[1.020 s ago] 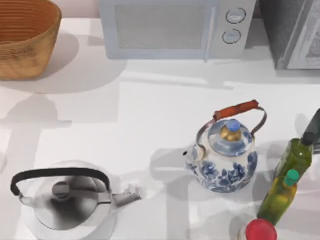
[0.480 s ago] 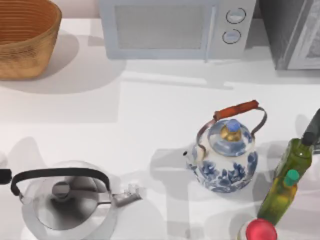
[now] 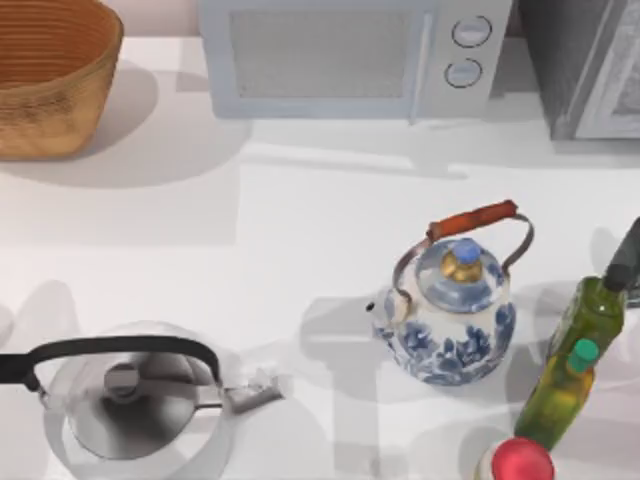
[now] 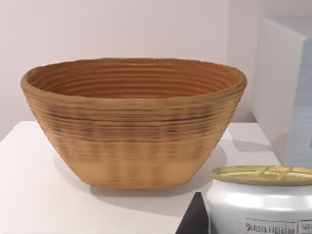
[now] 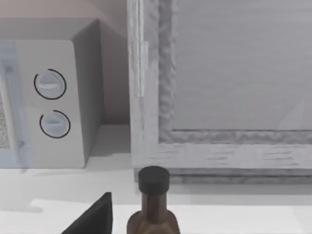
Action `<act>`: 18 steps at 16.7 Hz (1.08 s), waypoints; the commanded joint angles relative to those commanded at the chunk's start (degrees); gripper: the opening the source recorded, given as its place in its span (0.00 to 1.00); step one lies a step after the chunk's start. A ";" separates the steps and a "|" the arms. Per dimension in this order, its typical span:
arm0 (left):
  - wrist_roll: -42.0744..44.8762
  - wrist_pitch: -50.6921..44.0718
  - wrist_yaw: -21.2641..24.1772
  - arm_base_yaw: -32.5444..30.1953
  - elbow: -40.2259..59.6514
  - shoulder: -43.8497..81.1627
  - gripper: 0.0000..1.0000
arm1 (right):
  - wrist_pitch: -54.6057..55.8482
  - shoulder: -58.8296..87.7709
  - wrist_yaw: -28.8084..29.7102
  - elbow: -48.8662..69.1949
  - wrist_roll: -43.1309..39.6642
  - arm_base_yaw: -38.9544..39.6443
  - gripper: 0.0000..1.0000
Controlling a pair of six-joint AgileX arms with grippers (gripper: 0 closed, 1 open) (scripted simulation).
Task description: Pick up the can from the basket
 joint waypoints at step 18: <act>1.65 25.50 25.89 -3.16 25.00 50.56 0.00 | 0.00 0.00 0.00 0.00 0.00 0.00 1.00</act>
